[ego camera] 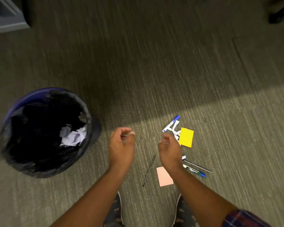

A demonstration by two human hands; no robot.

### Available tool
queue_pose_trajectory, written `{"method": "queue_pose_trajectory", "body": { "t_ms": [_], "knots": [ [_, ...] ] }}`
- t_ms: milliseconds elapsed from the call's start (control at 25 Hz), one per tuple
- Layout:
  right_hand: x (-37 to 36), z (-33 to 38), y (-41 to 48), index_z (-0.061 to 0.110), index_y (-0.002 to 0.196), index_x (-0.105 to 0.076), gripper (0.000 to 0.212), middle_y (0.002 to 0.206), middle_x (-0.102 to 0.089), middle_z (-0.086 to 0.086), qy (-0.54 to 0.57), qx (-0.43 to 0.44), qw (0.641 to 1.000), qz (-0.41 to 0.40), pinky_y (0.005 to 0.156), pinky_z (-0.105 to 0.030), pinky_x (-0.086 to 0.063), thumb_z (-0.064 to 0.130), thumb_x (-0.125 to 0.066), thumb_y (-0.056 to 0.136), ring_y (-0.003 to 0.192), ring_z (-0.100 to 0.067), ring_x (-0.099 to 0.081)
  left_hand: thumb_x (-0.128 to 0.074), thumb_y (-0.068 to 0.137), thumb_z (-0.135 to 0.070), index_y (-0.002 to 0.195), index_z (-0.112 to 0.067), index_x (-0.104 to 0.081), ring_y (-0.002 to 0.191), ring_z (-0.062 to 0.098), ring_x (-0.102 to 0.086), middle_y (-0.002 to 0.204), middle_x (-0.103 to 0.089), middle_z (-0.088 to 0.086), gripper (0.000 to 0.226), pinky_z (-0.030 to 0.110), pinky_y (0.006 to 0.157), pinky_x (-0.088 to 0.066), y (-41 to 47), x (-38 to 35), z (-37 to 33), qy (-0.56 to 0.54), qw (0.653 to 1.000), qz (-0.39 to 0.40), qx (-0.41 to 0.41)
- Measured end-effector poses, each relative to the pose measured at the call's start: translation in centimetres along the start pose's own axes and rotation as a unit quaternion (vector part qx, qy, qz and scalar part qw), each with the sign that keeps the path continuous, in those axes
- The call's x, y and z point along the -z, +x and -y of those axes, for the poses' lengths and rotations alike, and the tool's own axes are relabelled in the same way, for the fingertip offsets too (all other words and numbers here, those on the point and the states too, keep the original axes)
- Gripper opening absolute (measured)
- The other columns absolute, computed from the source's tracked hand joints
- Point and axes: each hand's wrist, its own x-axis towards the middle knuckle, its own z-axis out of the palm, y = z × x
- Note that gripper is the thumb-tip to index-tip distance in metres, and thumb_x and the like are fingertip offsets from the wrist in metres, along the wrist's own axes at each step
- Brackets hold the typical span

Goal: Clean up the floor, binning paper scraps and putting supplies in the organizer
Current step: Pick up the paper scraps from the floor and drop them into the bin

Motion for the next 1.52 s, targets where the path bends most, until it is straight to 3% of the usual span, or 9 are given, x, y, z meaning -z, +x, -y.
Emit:
{"method": "queue_pose_trajectory", "body": {
  "t_ms": [200, 280, 480, 640, 840, 1080, 1280, 1400, 1520],
  "knots": [
    [3.0, -12.4, 7.7, 0.01, 0.117, -0.063, 0.044, 0.107, -0.071, -0.017, -0.069, -0.033, 0.997, -0.026, 0.087, -0.046, -0.054, 0.031, -0.055, 0.08, 0.097, -0.037, -0.067, -0.069, 0.094, -0.016, 0.098, -0.021, -0.067, 0.082, 0.013, -0.06, 0.097, -0.07, -0.001, 0.007, 0.024, 0.069, -0.046, 0.6, -10.5, 7.0, 0.055, 0.993, 0.098, 0.049],
    [4.0, -15.8, 10.1, 0.009, 0.125, -0.061, 0.043, 0.118, -0.066, -0.019, -0.142, -0.032, 0.989, -0.002, 0.093, -0.046, -0.052, 0.025, -0.062, 0.085, 0.106, -0.039, -0.064, -0.07, 0.093, -0.015, 0.096, -0.022, -0.065, 0.081, 0.015, -0.06, 0.101, -0.07, 0.001, 0.01, 0.025, 0.071, -0.043, 1.4, -14.0, 10.0, 0.094, 0.986, 0.125, 0.055],
    [5.2, -21.4, 14.6, 0.013, 0.132, -0.055, 0.048, 0.131, -0.055, -0.015, -0.399, 0.1, 0.909, 0.063, 0.095, -0.046, -0.05, 0.029, -0.064, 0.088, 0.114, -0.038, -0.057, -0.075, 0.088, -0.015, 0.101, -0.023, -0.063, 0.095, 0.022, -0.065, 0.115, -0.071, 0.008, 0.02, 0.032, 0.086, -0.052, 3.4, -21.6, 15.3, 0.164, 0.968, 0.182, 0.05],
    [4.7, -23.4, 16.5, 0.017, 0.119, -0.059, 0.033, 0.121, -0.058, -0.01, -0.478, 0.172, 0.861, 0.03, 0.085, -0.045, -0.052, 0.032, -0.061, 0.09, 0.101, -0.034, -0.059, -0.077, 0.087, -0.014, 0.105, -0.017, -0.065, 0.104, 0.027, -0.067, 0.117, -0.068, 0.009, 0.022, 0.03, 0.085, -0.05, 4.3, -25.2, 17.0, 0.21, 0.955, 0.21, 0.01],
    [6.5, -24.7, 17.6, 0.016, 0.11, -0.059, 0.021, 0.107, -0.061, -0.01, -0.475, 0.169, 0.864, -0.015, 0.078, -0.044, -0.052, 0.016, -0.06, 0.089, 0.091, -0.034, -0.061, -0.079, 0.086, -0.018, 0.104, -0.019, -0.065, 0.093, 0.019, -0.061, 0.114, -0.061, 0.004, 0.023, 0.029, 0.078, -0.048, 4.5, -26.8, 16.6, 0.261, 0.942, 0.203, -0.052],
    [11.2, -26.4, 18.9, 0.008, 0.104, -0.061, 0.012, 0.099, -0.062, -0.014, -0.423, 0.135, 0.884, -0.143, 0.067, -0.04, -0.05, 0.009, -0.057, 0.093, 0.079, -0.036, -0.06, -0.077, 0.09, -0.019, 0.113, -0.016, -0.062, 0.1, 0.02, -0.059, 0.119, -0.056, 0.005, 0.028, 0.032, 0.086, -0.053, 4.1, -27.5, 14.7, 0.287, 0.931, 0.191, -0.116],
    [12.8, -29.5, 18.0, 0.011, 0.11, -0.057, 0.016, 0.113, -0.058, -0.013, -0.497, 0.129, 0.853, -0.098, 0.075, -0.048, -0.054, 0.013, -0.057, 0.094, 0.091, -0.037, -0.058, -0.069, 0.096, -0.024, 0.133, -0.027, -0.057, 0.113, 0.019, -0.06, 0.139, -0.049, 0.001, 0.039, 0.039, 0.087, -0.06, 4.8, -27.9, 13.8, 0.369, 0.883, 0.217, -0.196],
    [11.4, -28.9, 17.2, 0.012, 0.121, -0.053, 0.03, 0.124, -0.054, -0.015, -0.437, 0.109, 0.889, -0.081, 0.085, -0.05, -0.054, 0.016, -0.055, 0.091, 0.104, -0.036, -0.058, -0.067, 0.094, -0.027, 0.143, -0.027, -0.049, 0.131, 0.03, -0.05, 0.153, -0.039, 0.006, 0.052, 0.048, 0.097, -0.056, 5.5, -28.1, 14.0, 0.44, 0.823, 0.275, -0.231],
    [8.7, -25.9, 17.2, 0.012, 0.13, -0.054, 0.041, 0.132, -0.054, -0.014, -0.384, 0.176, 0.904, -0.064, 0.095, -0.048, -0.05, 0.023, -0.054, 0.091, 0.113, -0.033, -0.056, -0.072, 0.091, -0.032, 0.15, -0.027, -0.039, 0.14, 0.034, -0.04, 0.164, -0.025, 0.007, 0.068, 0.05, 0.101, -0.053, 6.0, -28.4, 14.1, 0.509, 0.765, 0.306, -0.248]
  ]
}}
